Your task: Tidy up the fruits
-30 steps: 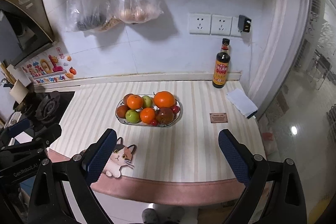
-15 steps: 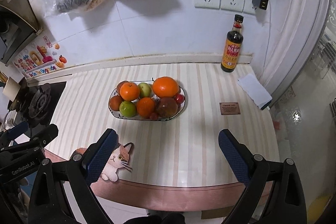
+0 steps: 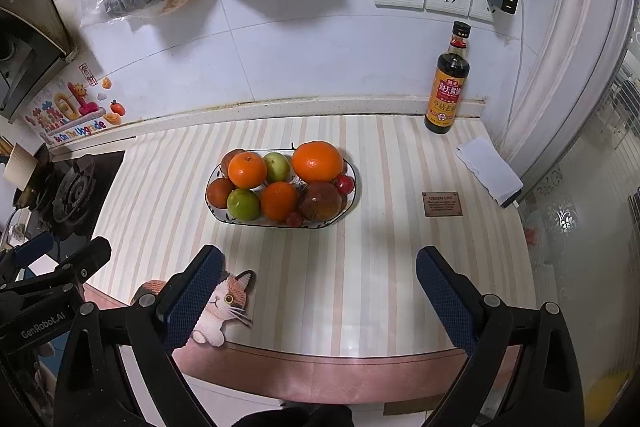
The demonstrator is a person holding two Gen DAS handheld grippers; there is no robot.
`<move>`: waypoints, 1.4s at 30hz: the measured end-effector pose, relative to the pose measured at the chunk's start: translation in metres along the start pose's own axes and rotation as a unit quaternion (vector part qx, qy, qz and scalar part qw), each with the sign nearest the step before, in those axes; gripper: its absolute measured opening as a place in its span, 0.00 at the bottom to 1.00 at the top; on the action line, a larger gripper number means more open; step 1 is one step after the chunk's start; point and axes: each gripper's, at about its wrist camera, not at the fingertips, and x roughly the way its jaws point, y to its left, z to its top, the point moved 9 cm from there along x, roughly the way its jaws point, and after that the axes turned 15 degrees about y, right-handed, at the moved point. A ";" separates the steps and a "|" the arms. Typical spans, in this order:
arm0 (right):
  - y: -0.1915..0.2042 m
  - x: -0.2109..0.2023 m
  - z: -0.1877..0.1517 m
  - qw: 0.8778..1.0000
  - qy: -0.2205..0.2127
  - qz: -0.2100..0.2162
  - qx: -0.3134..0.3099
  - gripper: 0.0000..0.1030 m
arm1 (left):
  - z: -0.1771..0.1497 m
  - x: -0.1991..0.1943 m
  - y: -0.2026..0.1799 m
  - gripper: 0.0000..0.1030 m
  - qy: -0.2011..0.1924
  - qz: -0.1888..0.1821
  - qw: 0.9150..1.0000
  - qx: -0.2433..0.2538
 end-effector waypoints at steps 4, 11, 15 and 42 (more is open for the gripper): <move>0.001 0.000 0.000 1.000 0.000 -0.001 -0.001 0.97 | 0.001 -0.001 -0.002 1.00 -0.002 0.000 1.000 0.003; 0.003 0.000 -0.001 1.000 -0.001 -0.001 -0.001 0.97 | 0.002 -0.003 -0.006 1.00 -0.003 -0.003 1.000 0.009; 0.002 -0.002 -0.002 1.000 -0.002 -0.002 -0.001 0.97 | 0.002 -0.003 -0.006 1.00 -0.004 -0.005 1.000 0.009; -0.004 -0.008 -0.002 1.000 -0.006 0.000 0.002 0.97 | 0.007 -0.013 -0.008 1.00 -0.016 -0.005 1.000 0.009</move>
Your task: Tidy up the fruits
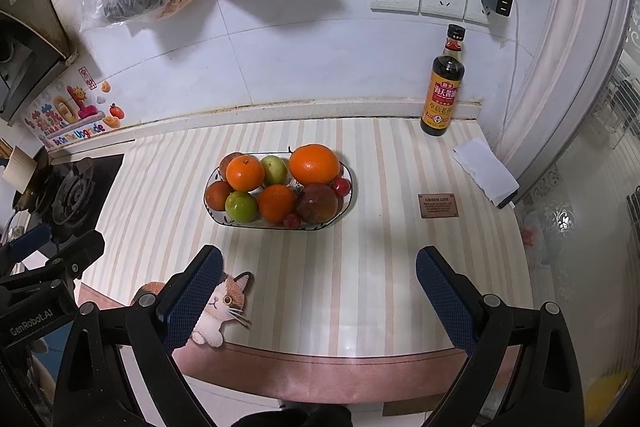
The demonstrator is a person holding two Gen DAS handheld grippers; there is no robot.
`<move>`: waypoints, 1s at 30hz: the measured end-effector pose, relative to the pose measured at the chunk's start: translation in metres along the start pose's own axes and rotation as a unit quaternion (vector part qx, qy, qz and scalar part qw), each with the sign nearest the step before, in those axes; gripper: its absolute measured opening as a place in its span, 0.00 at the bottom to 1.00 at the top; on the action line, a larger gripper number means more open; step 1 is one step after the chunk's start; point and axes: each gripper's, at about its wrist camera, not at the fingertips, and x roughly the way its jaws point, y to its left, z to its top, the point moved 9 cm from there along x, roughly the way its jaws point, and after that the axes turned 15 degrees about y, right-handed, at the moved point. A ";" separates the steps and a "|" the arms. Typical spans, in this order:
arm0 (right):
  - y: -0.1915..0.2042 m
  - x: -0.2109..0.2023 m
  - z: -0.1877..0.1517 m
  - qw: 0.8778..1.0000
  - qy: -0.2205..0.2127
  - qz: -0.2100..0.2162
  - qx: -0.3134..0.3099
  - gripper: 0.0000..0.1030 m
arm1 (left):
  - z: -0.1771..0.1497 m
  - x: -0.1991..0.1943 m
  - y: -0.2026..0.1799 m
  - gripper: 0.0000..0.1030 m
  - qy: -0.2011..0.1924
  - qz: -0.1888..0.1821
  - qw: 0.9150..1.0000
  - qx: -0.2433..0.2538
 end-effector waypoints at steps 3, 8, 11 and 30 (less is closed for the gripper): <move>0.000 0.000 0.000 1.000 -0.001 -0.001 0.000 0.97 | 0.000 -0.001 0.000 1.00 -0.001 0.000 1.000 0.000; 0.000 -0.002 0.000 1.000 0.000 0.000 -0.001 0.97 | 0.000 -0.001 -0.001 1.00 -0.002 0.003 1.000 0.002; 0.000 -0.004 0.000 1.000 -0.001 0.000 -0.001 0.97 | -0.001 -0.002 0.000 1.00 -0.002 0.002 1.000 0.001; 0.000 -0.006 -0.002 1.000 0.000 0.002 -0.003 0.97 | -0.003 -0.004 0.000 1.00 -0.003 0.003 1.000 0.002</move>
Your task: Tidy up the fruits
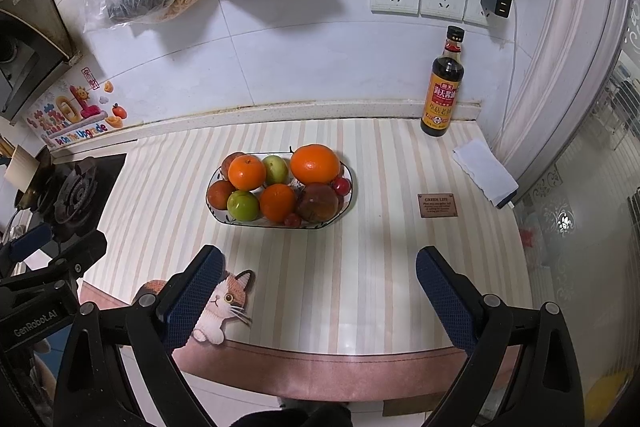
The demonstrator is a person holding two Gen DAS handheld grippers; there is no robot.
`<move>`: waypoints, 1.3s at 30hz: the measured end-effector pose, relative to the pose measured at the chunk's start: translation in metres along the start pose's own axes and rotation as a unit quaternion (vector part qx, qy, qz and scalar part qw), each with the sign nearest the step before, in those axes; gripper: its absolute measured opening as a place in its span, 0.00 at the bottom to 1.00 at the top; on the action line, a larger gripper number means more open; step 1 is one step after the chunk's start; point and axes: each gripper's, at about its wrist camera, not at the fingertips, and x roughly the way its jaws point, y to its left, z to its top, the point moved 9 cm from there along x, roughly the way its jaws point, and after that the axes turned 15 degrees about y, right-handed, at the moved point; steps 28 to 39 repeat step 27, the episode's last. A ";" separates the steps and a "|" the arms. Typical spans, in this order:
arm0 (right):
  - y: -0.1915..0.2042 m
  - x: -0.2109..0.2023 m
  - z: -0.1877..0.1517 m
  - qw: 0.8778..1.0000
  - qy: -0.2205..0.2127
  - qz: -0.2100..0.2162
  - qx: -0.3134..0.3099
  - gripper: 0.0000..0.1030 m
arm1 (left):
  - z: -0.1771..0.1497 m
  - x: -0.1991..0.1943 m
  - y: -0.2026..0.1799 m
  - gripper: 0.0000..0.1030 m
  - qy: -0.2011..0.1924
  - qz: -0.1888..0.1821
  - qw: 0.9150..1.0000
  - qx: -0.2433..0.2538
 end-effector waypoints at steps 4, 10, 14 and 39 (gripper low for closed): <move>0.000 0.000 0.000 1.000 0.000 0.000 0.000 0.97 | 0.000 -0.002 0.000 1.00 0.000 -0.001 1.000 0.001; 0.001 0.000 -0.001 1.000 0.000 0.000 -0.001 0.97 | 0.001 -0.003 0.000 1.00 -0.001 -0.003 1.000 0.001; 0.002 0.000 -0.001 1.000 -0.001 0.000 -0.001 0.97 | 0.002 -0.004 0.000 1.00 -0.002 -0.003 1.000 0.003; 0.003 -0.001 0.002 1.000 -0.001 0.000 -0.004 0.97 | 0.004 -0.007 0.000 1.00 -0.012 -0.001 1.000 0.007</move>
